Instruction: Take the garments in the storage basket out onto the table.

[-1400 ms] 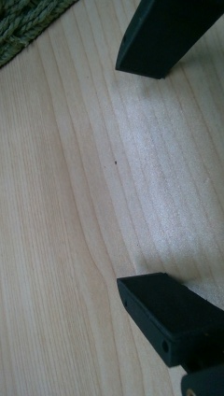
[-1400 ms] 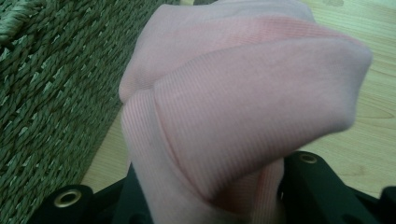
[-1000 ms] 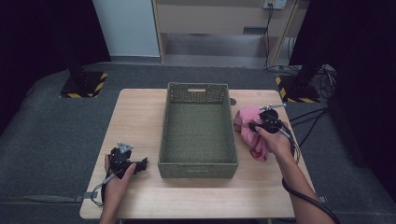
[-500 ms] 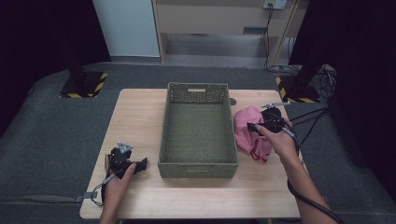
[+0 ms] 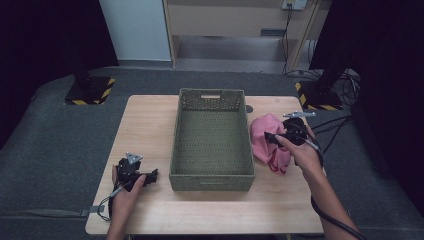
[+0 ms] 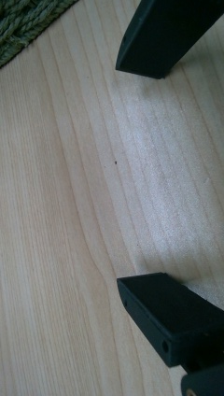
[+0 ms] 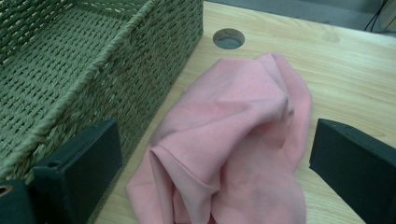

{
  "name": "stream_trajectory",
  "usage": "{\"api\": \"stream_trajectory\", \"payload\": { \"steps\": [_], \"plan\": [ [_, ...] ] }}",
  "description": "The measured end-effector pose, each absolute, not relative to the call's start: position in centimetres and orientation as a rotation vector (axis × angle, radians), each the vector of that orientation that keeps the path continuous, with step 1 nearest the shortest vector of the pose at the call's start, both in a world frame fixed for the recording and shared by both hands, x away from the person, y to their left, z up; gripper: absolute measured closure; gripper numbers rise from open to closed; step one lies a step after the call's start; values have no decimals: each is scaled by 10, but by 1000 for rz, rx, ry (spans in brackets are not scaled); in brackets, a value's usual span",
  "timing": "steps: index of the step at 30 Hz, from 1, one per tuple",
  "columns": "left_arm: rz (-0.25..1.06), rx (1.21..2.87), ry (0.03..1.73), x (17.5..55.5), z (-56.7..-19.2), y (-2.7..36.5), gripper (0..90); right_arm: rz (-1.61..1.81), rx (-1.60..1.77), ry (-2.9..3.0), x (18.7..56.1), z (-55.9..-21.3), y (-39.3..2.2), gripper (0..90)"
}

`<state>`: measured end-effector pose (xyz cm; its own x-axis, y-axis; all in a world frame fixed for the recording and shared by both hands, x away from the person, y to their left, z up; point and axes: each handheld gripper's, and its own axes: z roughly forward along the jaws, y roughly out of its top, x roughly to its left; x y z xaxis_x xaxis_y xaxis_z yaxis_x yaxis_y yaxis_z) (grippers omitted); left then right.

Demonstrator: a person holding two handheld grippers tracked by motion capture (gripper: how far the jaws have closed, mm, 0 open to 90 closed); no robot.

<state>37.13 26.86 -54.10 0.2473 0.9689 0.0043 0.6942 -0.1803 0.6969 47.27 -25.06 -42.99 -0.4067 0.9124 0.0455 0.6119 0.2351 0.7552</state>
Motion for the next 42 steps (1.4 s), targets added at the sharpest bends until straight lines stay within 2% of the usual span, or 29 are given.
{"api": "stream_trajectory", "payload": {
  "steps": [42],
  "plan": [
    [618,1948,1511,371,-541,269,0,1081,1295,2155,414,-446,-249,32]
  ]
}}
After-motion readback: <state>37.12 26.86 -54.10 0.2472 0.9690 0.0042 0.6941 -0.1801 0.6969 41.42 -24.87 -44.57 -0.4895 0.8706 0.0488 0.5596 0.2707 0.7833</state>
